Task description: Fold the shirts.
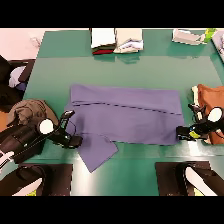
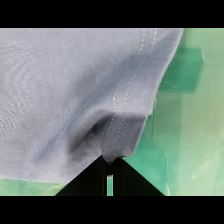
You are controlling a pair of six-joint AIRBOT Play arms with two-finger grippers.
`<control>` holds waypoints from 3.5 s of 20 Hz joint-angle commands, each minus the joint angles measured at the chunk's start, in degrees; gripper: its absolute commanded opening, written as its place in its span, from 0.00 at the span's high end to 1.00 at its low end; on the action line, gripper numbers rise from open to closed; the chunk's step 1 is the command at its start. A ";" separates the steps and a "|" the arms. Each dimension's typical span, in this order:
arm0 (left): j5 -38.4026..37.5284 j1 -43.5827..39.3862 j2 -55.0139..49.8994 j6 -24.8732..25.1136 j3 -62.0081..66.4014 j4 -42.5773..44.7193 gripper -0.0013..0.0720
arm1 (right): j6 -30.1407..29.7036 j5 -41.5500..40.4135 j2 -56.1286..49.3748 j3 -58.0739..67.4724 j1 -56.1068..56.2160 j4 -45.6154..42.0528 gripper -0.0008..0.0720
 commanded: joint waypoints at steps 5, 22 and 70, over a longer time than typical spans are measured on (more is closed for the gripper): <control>-9.55 -0.04 6.36 1.27 9.62 6.40 0.95 | -1.66 9.94 1.79 9.05 0.02 -0.26 0.97; 10.08 14.16 -24.00 17.84 44.81 14.29 0.95 | 0.07 1.25 -23.74 39.52 0.04 0.07 0.97; 13.62 -10.34 -56.13 20.94 68.91 -6.73 0.95 | 2.62 3.48 -20.90 64.96 18.08 15.17 0.97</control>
